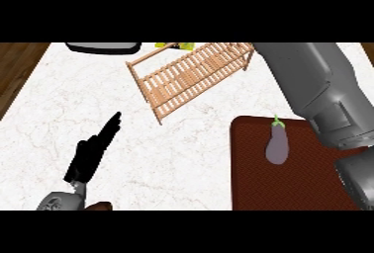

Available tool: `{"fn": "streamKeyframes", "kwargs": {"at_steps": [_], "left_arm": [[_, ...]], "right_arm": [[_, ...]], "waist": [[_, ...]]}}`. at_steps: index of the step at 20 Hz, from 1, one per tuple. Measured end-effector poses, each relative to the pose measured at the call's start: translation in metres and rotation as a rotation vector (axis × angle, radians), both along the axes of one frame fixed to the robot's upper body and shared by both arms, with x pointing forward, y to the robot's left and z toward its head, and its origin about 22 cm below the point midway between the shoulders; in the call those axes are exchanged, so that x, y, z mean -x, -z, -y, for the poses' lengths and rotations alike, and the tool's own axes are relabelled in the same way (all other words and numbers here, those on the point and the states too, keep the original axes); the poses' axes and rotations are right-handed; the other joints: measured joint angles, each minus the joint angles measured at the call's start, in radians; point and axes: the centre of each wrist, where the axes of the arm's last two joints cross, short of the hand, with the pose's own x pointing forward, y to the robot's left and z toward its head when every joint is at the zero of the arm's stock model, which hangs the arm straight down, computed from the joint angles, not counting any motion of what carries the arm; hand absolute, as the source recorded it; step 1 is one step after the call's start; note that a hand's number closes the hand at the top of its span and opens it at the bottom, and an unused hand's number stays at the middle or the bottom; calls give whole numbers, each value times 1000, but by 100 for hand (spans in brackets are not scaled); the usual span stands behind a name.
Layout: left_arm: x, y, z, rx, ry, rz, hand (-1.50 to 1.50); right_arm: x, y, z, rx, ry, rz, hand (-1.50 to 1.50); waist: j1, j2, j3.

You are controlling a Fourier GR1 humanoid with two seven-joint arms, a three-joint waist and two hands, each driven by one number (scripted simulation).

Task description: Pick the tomato from the tray and place it in the tiered shelf

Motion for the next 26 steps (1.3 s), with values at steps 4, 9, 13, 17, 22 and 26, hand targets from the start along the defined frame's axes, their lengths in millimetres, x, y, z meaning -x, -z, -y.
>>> {"fn": "streamKeyframes", "kwargs": {"at_steps": [4, 9, 13, 17, 22, 26], "left_arm": [[-2, 0, 3, 1, 10, -2, 0], [-1, -1, 6, 1, 22, 10, 0], [0, -1, 7, 5, 26, 13, 0], [0, -2, 9, 7, 15, 12, 0], [2, -1, 1, 5, 14, 12, 0], [1, 0, 2, 0, 1, 6, 0]], "right_arm": [[-1, 12, -13, -39, -38, -81, 150], [-1, 40, -20, -382, -70, -311, -150], [-1, 49, -23, -619, -100, -398, -150], [-4, 41, -11, -797, -107, -356, -150], [-9, 28, 15, -970, -6, -201, -150], [-12, 13, 53, -1056, 122, -60, -150]], "waist": [[10, 5, 0], [21, 9, 2], [23, 12, 2], [19, 10, 2], [14, 9, 1], [1, 8, 1]]}}
